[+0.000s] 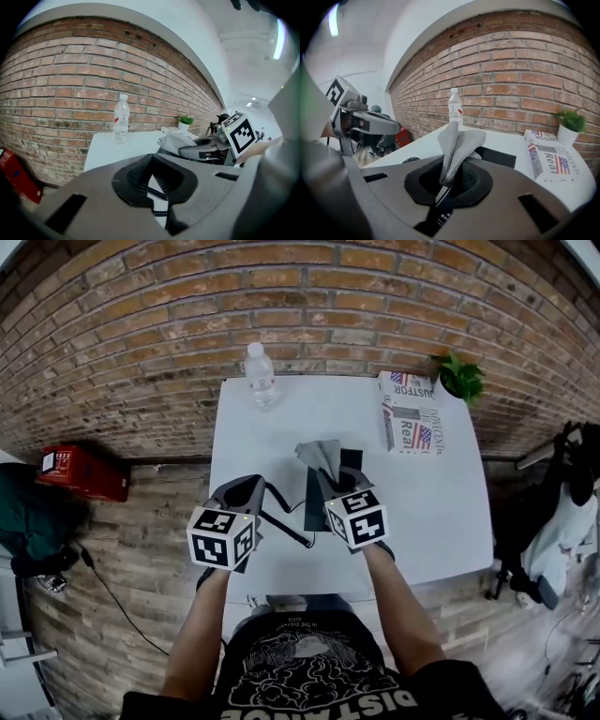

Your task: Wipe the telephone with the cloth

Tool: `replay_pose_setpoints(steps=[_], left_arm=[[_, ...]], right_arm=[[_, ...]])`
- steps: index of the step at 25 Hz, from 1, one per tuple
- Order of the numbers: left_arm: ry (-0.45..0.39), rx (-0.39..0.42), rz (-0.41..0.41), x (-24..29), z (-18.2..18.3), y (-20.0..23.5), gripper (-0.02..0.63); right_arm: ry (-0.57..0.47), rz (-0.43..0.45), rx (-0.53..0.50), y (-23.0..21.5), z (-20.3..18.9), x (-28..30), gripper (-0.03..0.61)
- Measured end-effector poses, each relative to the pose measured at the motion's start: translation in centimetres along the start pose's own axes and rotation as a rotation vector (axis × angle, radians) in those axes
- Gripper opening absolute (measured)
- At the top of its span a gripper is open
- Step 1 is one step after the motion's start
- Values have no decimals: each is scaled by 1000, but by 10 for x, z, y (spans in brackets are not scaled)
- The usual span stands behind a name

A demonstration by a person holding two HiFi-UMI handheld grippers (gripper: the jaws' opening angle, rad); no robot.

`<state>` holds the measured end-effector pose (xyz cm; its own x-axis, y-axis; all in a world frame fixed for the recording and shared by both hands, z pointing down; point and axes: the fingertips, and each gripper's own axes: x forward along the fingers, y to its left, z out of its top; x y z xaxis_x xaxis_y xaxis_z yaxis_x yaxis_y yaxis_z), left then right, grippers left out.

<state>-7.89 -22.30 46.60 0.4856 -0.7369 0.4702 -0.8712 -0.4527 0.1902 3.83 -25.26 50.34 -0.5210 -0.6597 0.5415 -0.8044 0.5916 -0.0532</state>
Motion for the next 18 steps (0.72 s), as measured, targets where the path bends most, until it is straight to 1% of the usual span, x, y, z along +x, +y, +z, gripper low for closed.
replay_pose_setpoints(steps=[6,10,18], left_arm=[[6,18,-72,-8,-7,-1,6],[13,27,-114,-13,-13,0,6],[26,58,-195,-19,-23,-6,6]], right_arm=[[21,-55,26,11,-17,-6,12],[47,-82,21,22,-29,-11,12],[78,-138,73,42,-58,-23,12]])
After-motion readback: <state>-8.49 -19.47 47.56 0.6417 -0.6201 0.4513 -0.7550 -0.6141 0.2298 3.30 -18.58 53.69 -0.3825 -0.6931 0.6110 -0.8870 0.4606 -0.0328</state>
